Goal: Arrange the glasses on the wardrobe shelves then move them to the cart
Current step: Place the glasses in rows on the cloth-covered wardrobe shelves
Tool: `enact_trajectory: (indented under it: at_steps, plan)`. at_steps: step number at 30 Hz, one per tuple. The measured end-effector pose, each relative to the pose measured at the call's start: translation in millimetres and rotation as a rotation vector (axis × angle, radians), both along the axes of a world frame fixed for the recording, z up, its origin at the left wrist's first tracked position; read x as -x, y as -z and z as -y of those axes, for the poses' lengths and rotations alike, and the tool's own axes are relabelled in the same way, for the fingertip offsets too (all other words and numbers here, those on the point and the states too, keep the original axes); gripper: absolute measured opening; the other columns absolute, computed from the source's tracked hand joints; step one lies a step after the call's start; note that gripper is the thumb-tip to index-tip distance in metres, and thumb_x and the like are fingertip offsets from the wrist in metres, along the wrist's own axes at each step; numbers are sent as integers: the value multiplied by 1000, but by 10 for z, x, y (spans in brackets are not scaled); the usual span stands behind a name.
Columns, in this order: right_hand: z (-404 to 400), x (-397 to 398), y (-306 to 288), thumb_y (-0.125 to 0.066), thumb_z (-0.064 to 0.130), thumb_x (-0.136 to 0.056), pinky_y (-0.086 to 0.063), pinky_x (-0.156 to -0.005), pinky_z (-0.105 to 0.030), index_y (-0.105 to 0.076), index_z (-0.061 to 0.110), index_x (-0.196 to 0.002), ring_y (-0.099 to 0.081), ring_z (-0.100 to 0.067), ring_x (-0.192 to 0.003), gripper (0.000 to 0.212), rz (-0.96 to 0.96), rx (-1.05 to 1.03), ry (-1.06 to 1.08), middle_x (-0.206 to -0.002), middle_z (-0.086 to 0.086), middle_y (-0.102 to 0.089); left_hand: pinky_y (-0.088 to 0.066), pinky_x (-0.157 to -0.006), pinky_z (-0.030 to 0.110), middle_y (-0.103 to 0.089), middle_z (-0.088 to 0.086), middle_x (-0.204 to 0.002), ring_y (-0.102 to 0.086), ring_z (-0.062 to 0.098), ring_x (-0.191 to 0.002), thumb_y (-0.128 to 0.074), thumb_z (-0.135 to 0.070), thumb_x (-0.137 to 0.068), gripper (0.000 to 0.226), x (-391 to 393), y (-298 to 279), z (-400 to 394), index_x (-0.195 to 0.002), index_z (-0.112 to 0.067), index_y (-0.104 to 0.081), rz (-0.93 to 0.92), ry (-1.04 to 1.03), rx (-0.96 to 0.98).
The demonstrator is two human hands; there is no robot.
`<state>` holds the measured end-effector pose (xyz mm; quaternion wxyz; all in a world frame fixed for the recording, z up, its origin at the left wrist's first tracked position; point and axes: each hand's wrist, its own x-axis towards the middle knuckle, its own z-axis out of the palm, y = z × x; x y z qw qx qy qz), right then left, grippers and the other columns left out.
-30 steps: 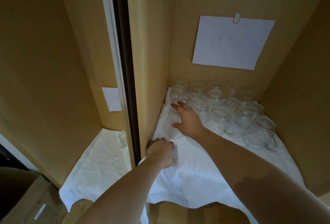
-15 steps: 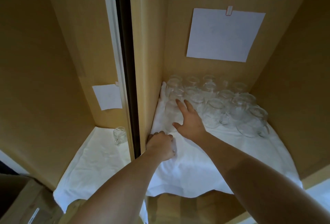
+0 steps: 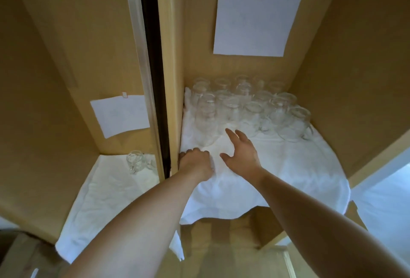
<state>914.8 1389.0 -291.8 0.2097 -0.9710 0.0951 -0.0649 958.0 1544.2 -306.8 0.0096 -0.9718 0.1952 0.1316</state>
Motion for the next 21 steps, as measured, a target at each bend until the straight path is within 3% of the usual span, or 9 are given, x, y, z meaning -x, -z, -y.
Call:
enact_trajectory:
  at_steps: [6,12,16,21]
  plan:
    - [93,306,15,-71,41,-90,-37,-114,-40,-22,31,-160,-32,-29,-146,86,-57,44,22,-165,-5,-27,-36,-106,42,-53,8,-135,-48,32,-128,-45,-48,-97,49,143,-36,-21,-138,-22,-49,-30,-23,54]
    - [179,576,-45,-69,44,-92,-35,-116,-41,-19,31,-161,-27,-29,-148,86,-150,78,15,-166,-3,-23,-38,-107,41,-55,7,-134,-49,31,-127,-52,-56,-95,55,366,-71,-35,-137,-21,-52,17,-54,208]
    - [244,851,-29,-68,46,-92,-34,-117,-43,-20,29,-161,-27,-31,-149,86,-171,82,3,-166,-4,-25,-33,-114,42,-48,9,-147,-40,33,-137,-55,-57,-96,64,682,-86,18,-146,-18,-47,82,-84,339]
    - [285,1218,6,-69,46,-90,-36,-115,-44,-22,29,-160,-27,-31,-148,86,-163,45,-5,-164,-5,-27,-31,-117,45,-40,11,-156,-33,33,-145,-56,-54,-97,66,1160,-136,27,-151,-19,-42,119,-84,349]
